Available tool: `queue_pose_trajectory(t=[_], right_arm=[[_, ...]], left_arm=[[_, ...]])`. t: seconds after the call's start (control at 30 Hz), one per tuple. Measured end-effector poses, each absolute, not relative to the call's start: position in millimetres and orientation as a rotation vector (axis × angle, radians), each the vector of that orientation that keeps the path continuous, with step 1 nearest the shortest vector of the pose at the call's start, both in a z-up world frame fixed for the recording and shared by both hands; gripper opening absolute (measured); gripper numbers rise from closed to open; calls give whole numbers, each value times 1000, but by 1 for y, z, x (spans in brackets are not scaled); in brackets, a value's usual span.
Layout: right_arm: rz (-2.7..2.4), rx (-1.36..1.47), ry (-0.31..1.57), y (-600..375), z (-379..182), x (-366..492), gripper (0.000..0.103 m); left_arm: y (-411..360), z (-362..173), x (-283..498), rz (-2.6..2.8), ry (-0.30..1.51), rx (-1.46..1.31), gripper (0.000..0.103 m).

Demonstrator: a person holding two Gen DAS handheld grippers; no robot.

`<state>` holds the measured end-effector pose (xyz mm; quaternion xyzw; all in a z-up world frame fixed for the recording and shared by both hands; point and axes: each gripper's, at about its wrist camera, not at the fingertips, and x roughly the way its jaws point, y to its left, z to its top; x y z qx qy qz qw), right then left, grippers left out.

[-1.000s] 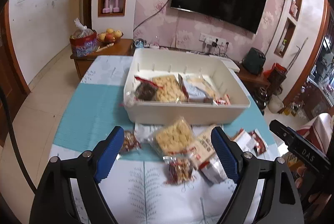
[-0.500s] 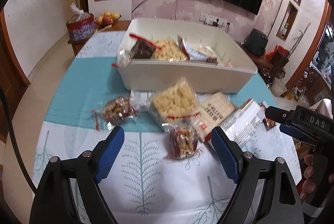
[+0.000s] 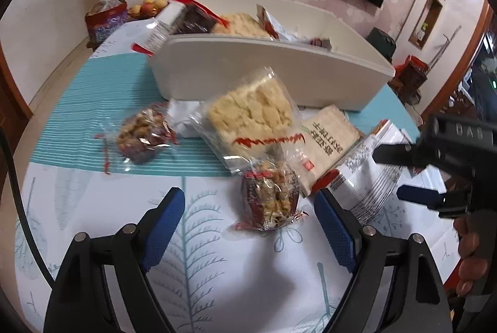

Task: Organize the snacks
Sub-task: 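Withdraw both grippers from the bin toward the remaining snacks, then grasp the white printed wafer bag with the right gripper while the left grasps the nut-cluster bag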

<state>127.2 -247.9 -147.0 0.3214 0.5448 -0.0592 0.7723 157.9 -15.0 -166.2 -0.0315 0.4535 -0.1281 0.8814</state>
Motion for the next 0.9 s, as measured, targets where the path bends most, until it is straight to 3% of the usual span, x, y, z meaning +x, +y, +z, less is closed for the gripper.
queue_pose_trajectory(t=[0.53, 0.9], right_arm=[[-206, 667, 1231, -241, -162, 161, 79], [-317, 466, 1246, -215, -162, 177, 80]], left_arm=[[-44, -195, 170, -264, 1003, -12, 84], [-64, -199, 167, -204, 964, -6, 85]])
